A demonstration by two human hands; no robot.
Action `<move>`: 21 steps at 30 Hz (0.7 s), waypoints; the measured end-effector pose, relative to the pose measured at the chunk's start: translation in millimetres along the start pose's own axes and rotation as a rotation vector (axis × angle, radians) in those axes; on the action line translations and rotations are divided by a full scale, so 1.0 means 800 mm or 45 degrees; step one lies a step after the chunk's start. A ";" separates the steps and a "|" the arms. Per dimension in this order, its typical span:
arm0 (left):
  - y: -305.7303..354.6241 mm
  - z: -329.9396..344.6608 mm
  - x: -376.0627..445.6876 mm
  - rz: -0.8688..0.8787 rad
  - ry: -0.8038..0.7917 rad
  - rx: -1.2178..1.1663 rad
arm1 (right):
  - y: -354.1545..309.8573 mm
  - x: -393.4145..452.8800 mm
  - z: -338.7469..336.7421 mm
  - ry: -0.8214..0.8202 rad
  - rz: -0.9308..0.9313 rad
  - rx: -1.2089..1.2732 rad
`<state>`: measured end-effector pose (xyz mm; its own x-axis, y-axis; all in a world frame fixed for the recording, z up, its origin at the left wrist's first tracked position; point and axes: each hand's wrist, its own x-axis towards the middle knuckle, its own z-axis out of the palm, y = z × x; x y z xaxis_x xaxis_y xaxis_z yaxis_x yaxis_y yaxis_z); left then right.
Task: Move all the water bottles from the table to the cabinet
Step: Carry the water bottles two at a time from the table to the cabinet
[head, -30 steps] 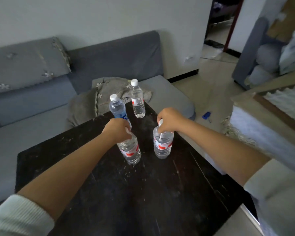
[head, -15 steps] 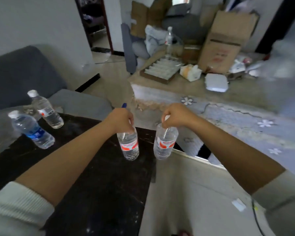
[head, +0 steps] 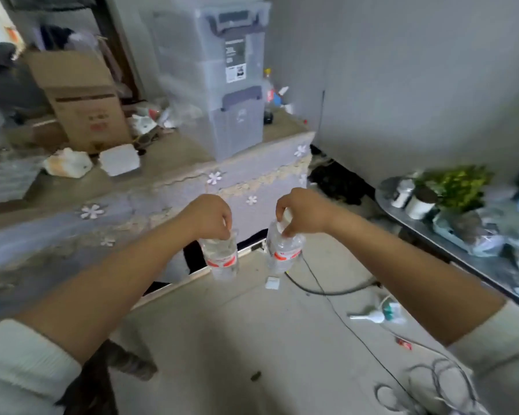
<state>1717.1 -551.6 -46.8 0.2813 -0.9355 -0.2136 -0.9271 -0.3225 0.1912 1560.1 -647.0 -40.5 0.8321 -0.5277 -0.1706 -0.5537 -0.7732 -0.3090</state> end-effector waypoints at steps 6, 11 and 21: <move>0.226 0.035 0.063 0.357 -0.045 -0.004 | 0.173 -0.168 -0.031 0.116 0.371 0.026; 0.410 0.081 0.069 0.643 -0.103 -0.028 | 0.274 -0.314 -0.035 0.218 0.712 0.064; 0.723 0.170 0.025 1.248 -0.319 0.174 | 0.400 -0.581 0.008 0.503 1.425 0.349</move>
<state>1152.4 -737.1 -71.0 -0.6622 -0.7165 -0.2193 -0.7461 0.6033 0.2819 996.2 -646.9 -65.7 -0.1940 -0.9629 -0.1877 -0.8945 0.2521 -0.3693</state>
